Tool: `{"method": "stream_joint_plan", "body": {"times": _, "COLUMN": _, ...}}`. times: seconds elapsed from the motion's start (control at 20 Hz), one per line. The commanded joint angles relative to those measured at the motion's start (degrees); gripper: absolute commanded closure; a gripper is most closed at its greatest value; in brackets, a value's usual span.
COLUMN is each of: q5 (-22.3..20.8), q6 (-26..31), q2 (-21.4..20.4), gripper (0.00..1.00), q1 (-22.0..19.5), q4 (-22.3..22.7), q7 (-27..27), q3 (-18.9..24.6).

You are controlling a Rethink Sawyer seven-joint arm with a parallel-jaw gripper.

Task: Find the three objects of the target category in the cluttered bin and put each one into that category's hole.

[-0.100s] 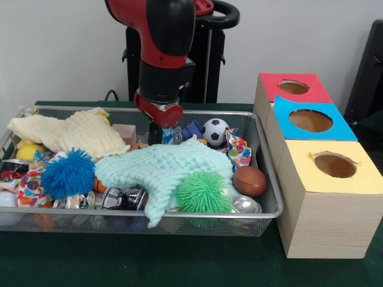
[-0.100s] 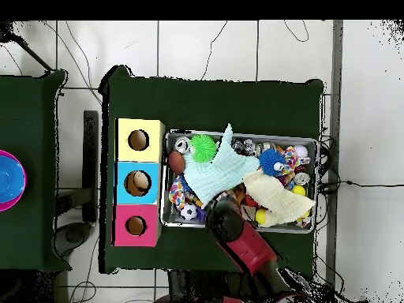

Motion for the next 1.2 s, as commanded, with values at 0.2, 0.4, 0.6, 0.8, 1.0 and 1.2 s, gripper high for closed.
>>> {"method": "stream_joint_plan", "body": {"times": 0.2, "q5": 1.4, "q6": 2.8, "q2": -0.6, "gripper": 0.0, "q1": 1.2, "q4": -0.3, "q7": 12.9, "q3": 2.0}}
{"method": "stream_joint_plan", "body": {"times": 0.4, "q5": 0.1, "q6": -0.1, "q2": 0.8, "gripper": 0.0, "q1": -0.4, "q4": 0.5, "q7": 14.3, "q3": 4.3}}
{"method": "stream_joint_plan", "body": {"times": 0.6, "q5": -1.4, "q6": -3.3, "q2": 3.4, "gripper": 0.0, "q1": -1.8, "q4": 0.6, "q7": 15.3, "q3": 6.1}}
{"method": "stream_joint_plan", "body": {"times": 0.8, "q5": 0.8, "q6": -0.5, "q2": 1.1, "gripper": 0.0, "q1": 0.2, "q4": 1.6, "q7": 15.4, "q3": 5.1}}
{"method": "stream_joint_plan", "body": {"times": 1.0, "q5": 1.6, "q6": 1.8, "q2": -1.2, "gripper": 0.0, "q1": 1.2, "q4": 2.9, "q7": 15.2, "q3": 4.1}}
{"method": "stream_joint_plan", "body": {"times": 1.2, "q5": 1.2, "q6": 1.6, "q2": -0.6, "gripper": 0.0, "q1": 1.1, "q4": 3.1, "q7": 14.7, "q3": 3.9}}
